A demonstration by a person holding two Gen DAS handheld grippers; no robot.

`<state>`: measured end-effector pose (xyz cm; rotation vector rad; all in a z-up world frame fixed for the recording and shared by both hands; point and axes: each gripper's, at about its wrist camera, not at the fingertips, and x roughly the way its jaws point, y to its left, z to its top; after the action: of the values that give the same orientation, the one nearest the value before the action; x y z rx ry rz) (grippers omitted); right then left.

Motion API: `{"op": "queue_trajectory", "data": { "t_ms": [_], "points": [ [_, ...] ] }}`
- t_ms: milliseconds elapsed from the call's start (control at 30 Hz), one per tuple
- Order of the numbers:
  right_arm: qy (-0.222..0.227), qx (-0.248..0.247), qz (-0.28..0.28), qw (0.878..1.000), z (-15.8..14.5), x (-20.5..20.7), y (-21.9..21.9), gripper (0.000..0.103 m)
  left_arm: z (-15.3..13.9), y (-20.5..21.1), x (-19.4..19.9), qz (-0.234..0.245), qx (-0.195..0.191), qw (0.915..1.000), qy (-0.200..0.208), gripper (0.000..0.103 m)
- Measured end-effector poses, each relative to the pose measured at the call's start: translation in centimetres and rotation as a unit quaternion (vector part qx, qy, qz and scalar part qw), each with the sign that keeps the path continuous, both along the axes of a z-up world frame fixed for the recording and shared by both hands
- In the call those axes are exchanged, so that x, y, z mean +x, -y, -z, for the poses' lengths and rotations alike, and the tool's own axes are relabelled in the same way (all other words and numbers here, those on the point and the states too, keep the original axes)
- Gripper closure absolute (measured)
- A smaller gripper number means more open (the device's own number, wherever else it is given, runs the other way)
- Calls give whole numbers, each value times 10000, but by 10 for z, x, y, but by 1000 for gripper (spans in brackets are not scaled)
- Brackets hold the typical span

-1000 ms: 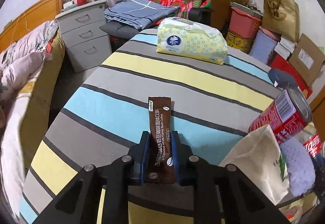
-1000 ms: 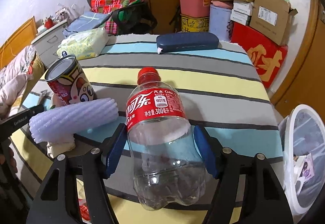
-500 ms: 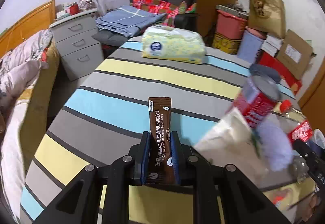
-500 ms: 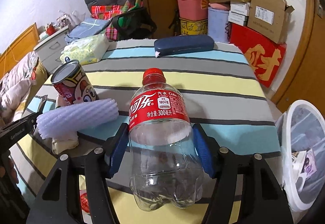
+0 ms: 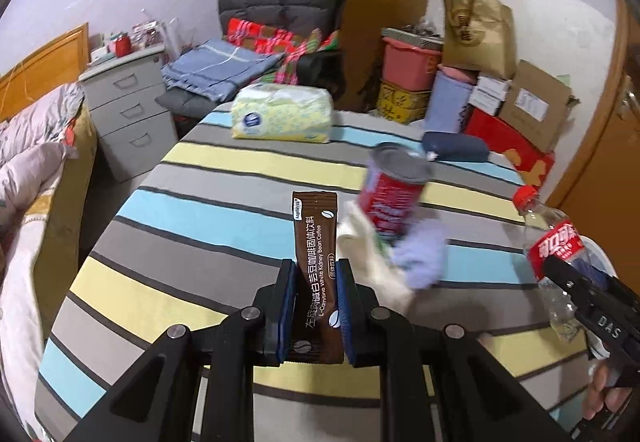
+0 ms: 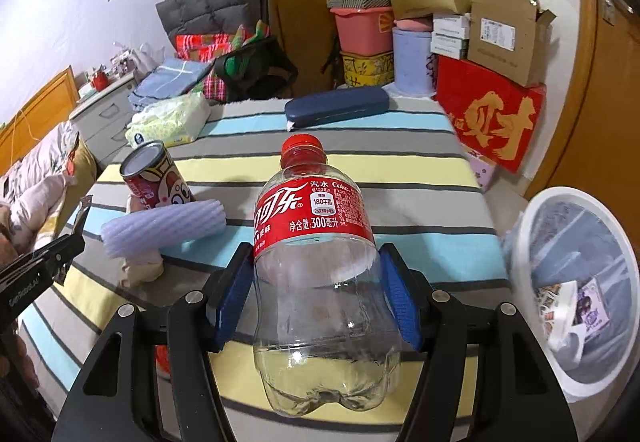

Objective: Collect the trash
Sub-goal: 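Carry the bottle and sachet over the white bin with both tools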

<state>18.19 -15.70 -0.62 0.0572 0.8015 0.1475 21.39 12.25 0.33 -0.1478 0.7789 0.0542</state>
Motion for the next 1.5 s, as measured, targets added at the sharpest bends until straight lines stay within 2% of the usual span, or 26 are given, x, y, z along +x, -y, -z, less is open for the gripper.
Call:
{"op": "queue_trajectory", "data": {
  "t_ms": [467, 867, 1500],
  "points": [
    [338, 32, 392, 9987, -18, -30, 40, 39, -36, 79, -30, 776, 81, 9961, 421, 83],
    [487, 26, 869, 9950, -24, -54, 92, 38, -47, 157, -39, 1508, 93, 9869, 564, 83],
    [361, -57, 1742, 9840, -17, -77, 184, 38, -39, 296, -33, 2789, -20, 9589, 513, 83]
  ]
}}
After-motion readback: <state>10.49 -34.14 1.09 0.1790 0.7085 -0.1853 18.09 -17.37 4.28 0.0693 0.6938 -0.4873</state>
